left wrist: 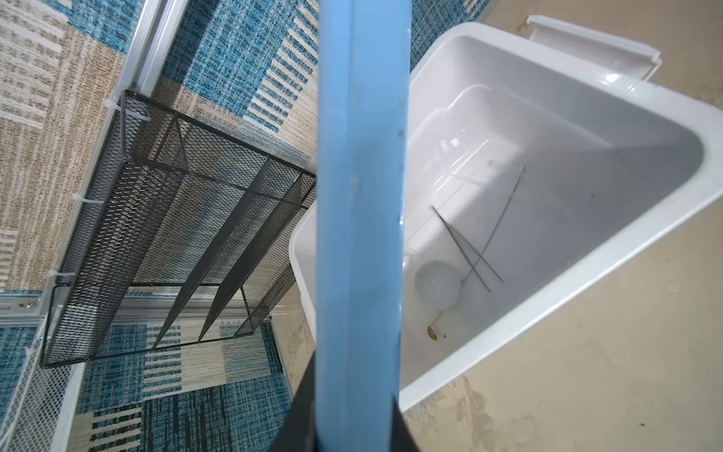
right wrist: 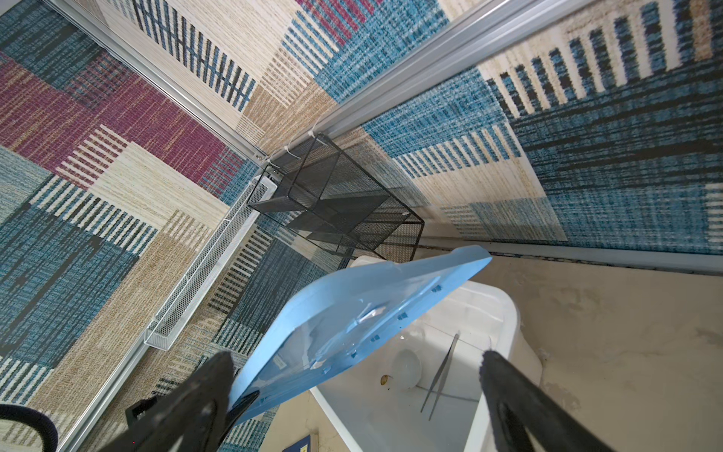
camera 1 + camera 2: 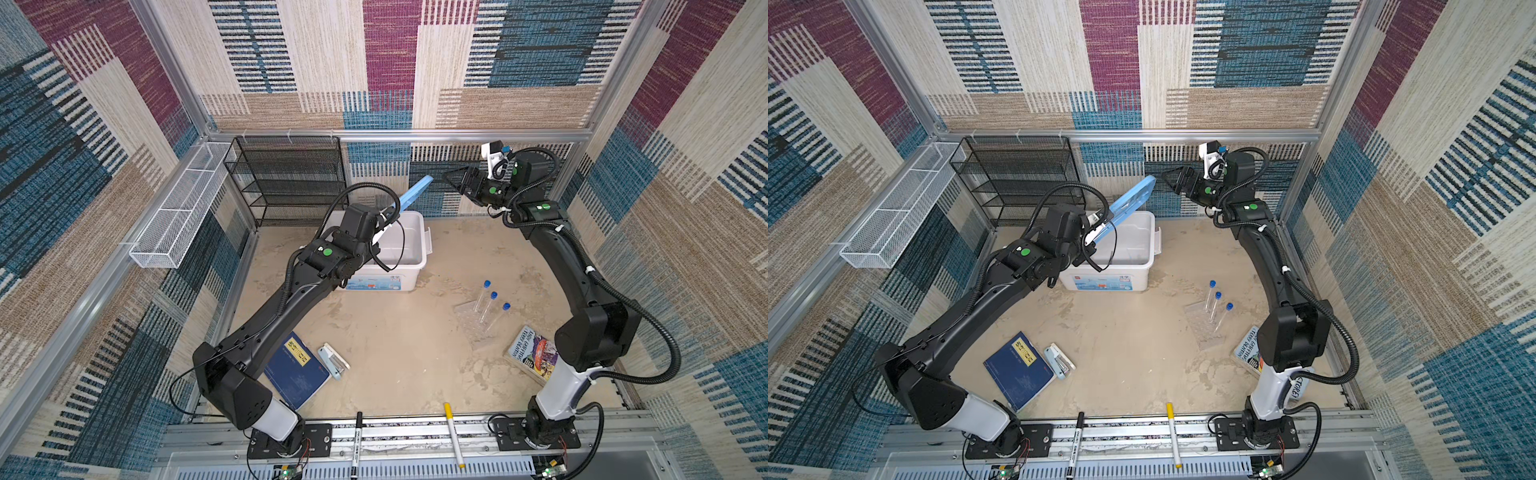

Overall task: Organize the chemistry lab equipment
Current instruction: 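Carry the lid with both grippers and lay it over the white bin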

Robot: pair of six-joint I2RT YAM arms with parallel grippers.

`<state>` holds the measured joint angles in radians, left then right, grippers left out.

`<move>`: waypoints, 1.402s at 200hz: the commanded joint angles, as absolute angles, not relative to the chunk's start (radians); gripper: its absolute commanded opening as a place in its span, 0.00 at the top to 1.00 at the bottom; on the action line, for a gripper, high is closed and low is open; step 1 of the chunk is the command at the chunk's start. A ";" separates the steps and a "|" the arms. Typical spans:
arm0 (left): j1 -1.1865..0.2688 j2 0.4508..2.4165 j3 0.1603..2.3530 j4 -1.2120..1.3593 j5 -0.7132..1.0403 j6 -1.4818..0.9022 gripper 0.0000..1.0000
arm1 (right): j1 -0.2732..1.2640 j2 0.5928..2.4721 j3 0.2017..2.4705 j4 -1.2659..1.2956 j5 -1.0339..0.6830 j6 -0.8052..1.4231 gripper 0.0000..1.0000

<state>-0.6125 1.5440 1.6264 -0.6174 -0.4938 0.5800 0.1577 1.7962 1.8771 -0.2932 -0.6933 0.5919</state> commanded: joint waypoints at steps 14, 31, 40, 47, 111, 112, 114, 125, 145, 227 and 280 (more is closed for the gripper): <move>-0.641 1.532 1.574 -0.511 -0.524 0.632 0.80 | 0.161 1.815 1.873 -0.298 -0.748 0.624 0.00; -0.653 1.529 1.549 -0.502 -0.525 0.629 0.77 | 0.161 1.824 1.865 -0.299 -0.755 0.630 0.01; -0.660 1.526 1.537 -0.502 -0.522 0.628 0.77 | 0.161 1.828 1.864 -0.298 -0.757 0.631 0.02; -0.664 1.526 1.529 -0.502 -0.517 0.622 0.76 | 0.161 1.834 1.861 -0.297 -0.763 0.634 0.03; -0.699 1.526 1.456 -0.481 -0.515 0.550 0.69 | 0.178 1.834 1.758 -0.275 -0.792 0.636 0.16; -0.699 1.526 1.455 -0.481 -0.514 0.548 0.69 | 0.179 1.833 1.754 -0.273 -0.792 0.636 0.16; -0.700 1.526 1.452 -0.480 -0.512 0.543 0.69 | 0.179 1.830 1.746 -0.269 -0.792 0.637 0.17; -0.705 1.526 1.434 -0.480 -0.498 0.521 0.69 | 0.184 1.819 1.703 -0.247 -0.794 0.645 0.18; -0.721 1.526 1.403 -0.471 -0.479 0.478 0.69 | 0.197 1.809 1.639 -0.217 -0.798 0.652 0.21; -0.757 1.564 1.278 -0.379 -0.518 0.312 0.68 | 0.253 1.814 1.457 -0.130 -0.773 0.665 0.38; -0.756 1.585 1.270 -0.368 -0.543 0.283 0.68 | 0.257 1.847 1.464 -0.118 -0.770 0.671 0.44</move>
<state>-0.7570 1.5776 1.2716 -0.4038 -0.5255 0.3500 0.2520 1.8378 1.4551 -0.1787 -0.7624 0.6548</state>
